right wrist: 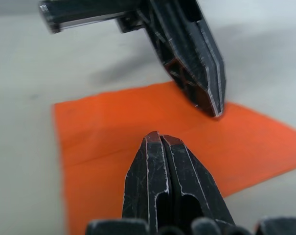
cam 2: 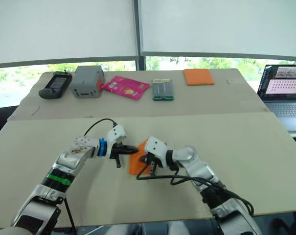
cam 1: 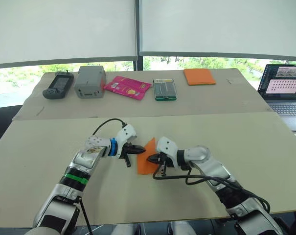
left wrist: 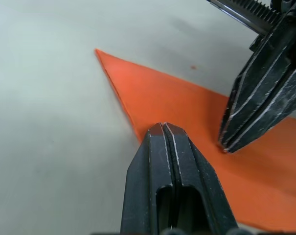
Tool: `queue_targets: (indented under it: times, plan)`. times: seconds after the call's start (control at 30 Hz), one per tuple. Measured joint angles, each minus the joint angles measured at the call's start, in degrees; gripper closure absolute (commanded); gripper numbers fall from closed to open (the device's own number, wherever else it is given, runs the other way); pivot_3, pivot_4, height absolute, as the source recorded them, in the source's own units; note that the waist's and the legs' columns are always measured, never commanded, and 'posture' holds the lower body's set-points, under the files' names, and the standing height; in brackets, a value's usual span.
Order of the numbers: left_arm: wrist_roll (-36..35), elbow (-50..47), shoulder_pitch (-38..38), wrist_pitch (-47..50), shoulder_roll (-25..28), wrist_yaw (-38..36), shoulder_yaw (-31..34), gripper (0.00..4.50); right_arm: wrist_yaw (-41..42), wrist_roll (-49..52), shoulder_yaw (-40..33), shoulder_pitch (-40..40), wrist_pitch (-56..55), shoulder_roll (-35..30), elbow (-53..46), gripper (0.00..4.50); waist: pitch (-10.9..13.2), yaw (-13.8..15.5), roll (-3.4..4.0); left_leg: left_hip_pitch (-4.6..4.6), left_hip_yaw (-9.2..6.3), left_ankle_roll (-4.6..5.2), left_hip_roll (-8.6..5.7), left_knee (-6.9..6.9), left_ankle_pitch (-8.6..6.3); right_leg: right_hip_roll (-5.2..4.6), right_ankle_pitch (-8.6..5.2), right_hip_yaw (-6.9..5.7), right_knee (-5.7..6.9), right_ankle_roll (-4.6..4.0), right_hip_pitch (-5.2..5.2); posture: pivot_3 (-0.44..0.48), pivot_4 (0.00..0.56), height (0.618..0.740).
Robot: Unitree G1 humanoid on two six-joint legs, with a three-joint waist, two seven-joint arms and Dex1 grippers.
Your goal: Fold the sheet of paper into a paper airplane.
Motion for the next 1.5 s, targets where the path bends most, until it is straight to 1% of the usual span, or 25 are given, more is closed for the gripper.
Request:
queue_targets:
  times: [0.2, 0.4, 0.63, 0.73, 0.83, 0.9, 1.03, 1.13, 1.23, 1.43, 1.5]
  plan:
    - [1.61, 8.0, -3.68, -4.97, -3.14, 1.07, -0.12, 4.47, -0.69, -0.08, -0.19, -0.19, -1.85, 0.76, 1.86, 4.5, 0.0, -0.07, 0.0, 0.05, 0.01, 0.08, -0.01, 0.01, -0.04, 0.01, 0.0, 0.0, 0.02, 0.0, 0.05, 0.0, 0.15, 0.74]
    - [3.67, 23.59, -11.45, -13.26, -8.09, 0.84, -0.14, 4.47, -0.77, -0.08, -0.41, -0.26, -1.81, 1.15, 2.2, 4.5, -0.01, -0.1, -0.01, 0.05, 0.03, 0.17, -0.05, 0.04, -0.07, 0.03, 0.0, -0.03, 0.07, 0.0, 0.05, 0.0, 0.15, 0.74]
    - [6.71, 38.95, -18.7, -23.18, -12.97, 2.87, 0.02, 4.47, -0.95, -0.07, -0.74, 0.57, -0.53, 1.11, 0.77, 4.5, -0.01, 0.01, -0.02, 0.04, 0.02, 0.23, -0.08, 0.06, -0.1, 0.04, 0.0, -0.05, 0.07, 0.01, 0.06, 0.0, 0.15, 0.74]
    - [7.97, 41.96, -20.07, -25.84, -13.56, 3.26, 0.18, 4.47, -0.91, -0.05, -0.76, 0.66, 0.26, 1.11, 0.23, 4.5, -0.01, -0.04, -0.02, 0.04, 0.02, 0.25, -0.07, 0.06, -0.11, 0.05, 0.0, -0.05, 0.08, 0.02, 0.05, 0.0, 0.15, 0.74]
    - [7.99, 42.48, -19.95, -26.31, -13.48, 2.86, 1.06, 4.47, -0.83, -0.01, -0.82, 0.8, 0.32, 1.09, 0.09, 4.5, -0.01, -0.13, -0.02, 0.04, 0.02, 0.25, -0.07, 0.06, -0.12, 0.05, 0.01, -0.04, 0.09, 0.01, 0.04, 0.0, 0.15, 0.74]
    - [7.93, 41.83, -19.29, -26.28, -12.82, 2.01, 1.68, 4.47, -0.72, 0.01, -0.81, 0.8, 0.32, 1.1, 0.12, 4.5, -0.01, -0.26, -0.02, 0.04, 0.02, 0.25, -0.06, 0.06, -0.12, 0.06, 0.0, -0.04, 0.1, 0.02, 0.04, 0.0, 0.15, 0.74]
    - [7.8, 35.85, -15.19, -25.85, -9.43, 0.39, 2.76, 4.47, -0.66, 0.08, -0.86, 0.73, 0.33, 1.2, 0.3, 4.5, -0.01, -0.78, -0.02, 0.06, 0.0, 0.24, -0.01, 0.03, -0.12, 0.07, 0.0, -0.02, 0.12, 0.01, 0.04, 0.0, 0.15, 0.74]
    - [6.34, 25.31, -8.85, -21.7, -6.29, -2.14, 3.44, 4.47, -0.52, 0.15, -0.97, 0.38, 0.49, 1.58, 0.82, 4.5, -0.01, -0.92, -0.01, 0.06, 0.0, 0.24, 0.03, 0.01, -0.12, 0.06, 0.0, 0.03, 0.12, 0.01, 0.02, 0.0, 0.15, 0.74]
    - [5.29, 14.21, -2.73, -16.82, -3.24, -3.0, 3.74, 4.47, -0.03, 0.14, -1.05, -0.17, 0.45, 1.7, 1.65, 4.5, -0.02, -0.93, 0.0, 0.09, -0.02, 0.24, 0.05, 0.01, -0.13, 0.04, 0.01, 0.04, 0.11, 0.01, 0.05, 0.0, 0.15, 0.74]
    - [2.48, -3.89, 7.85, -8.29, 1.52, -3.84, 3.71, 4.47, 1.32, 0.08, -0.76, -1.5, -0.04, 1.81, 3.37, 4.5, -0.04, -0.95, 0.03, 0.15, -0.02, 0.23, 0.07, -0.05, -0.13, -0.03, 0.0, 0.09, 0.09, 0.01, 0.07, 0.0, 0.15, 0.74]
    - [1.57, -7.33, 10.12, -6.25, 2.76, -3.91, 3.66, 4.47, 1.65, 0.04, -0.81, -1.87, -0.27, 1.77, 4.03, 4.5, -0.04, -0.86, 0.03, 0.23, -0.03, 0.22, 0.08, -0.06, -0.13, -0.06, 0.0, 0.09, 0.08, 0.01, 0.13, 0.0, 0.15, 0.74]
